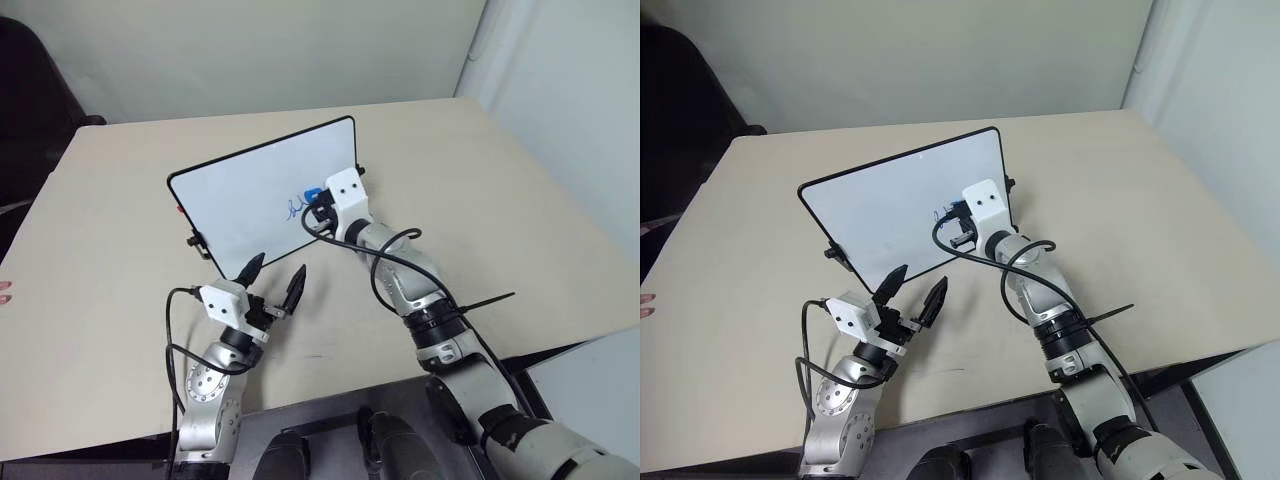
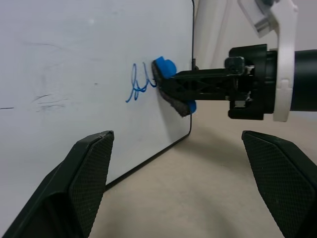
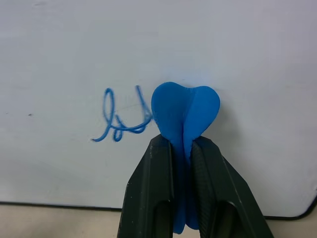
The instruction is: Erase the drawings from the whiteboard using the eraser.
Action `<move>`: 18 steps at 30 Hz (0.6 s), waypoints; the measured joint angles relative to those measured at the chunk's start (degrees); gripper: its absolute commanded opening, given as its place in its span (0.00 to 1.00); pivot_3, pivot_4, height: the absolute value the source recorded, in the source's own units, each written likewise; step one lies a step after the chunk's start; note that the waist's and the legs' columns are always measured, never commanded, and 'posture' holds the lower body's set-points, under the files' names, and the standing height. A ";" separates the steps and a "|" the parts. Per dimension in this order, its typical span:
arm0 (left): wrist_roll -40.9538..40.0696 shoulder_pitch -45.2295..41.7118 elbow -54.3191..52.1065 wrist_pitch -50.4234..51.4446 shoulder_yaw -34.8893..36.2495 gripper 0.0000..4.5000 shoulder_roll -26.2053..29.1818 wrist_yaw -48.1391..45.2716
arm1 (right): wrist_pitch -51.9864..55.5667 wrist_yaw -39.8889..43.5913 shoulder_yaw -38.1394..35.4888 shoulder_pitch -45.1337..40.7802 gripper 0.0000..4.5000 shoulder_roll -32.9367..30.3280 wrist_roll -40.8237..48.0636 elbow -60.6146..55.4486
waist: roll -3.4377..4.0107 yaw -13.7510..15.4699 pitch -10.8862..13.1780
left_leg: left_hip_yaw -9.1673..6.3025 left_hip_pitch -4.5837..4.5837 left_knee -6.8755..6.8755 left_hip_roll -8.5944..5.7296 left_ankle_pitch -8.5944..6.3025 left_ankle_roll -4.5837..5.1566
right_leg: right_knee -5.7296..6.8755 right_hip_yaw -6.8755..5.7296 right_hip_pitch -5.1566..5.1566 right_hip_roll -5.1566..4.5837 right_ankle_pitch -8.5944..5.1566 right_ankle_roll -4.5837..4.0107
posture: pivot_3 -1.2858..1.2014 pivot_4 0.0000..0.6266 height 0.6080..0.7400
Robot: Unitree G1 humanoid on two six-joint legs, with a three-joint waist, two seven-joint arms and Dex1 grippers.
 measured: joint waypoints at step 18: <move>0.51 0.34 -0.07 -0.21 -0.36 1.00 -0.87 0.23 | -4.03 4.92 3.75 -2.98 0.06 2.28 -0.86 6.03 | 0.00 0.28 0.00 | -0.13 -0.02 0.00 -0.01 0.06 0.05 | -0.01 0.08 -0.10 0.10 0.24 -0.25 | 0.52 0.24 1.00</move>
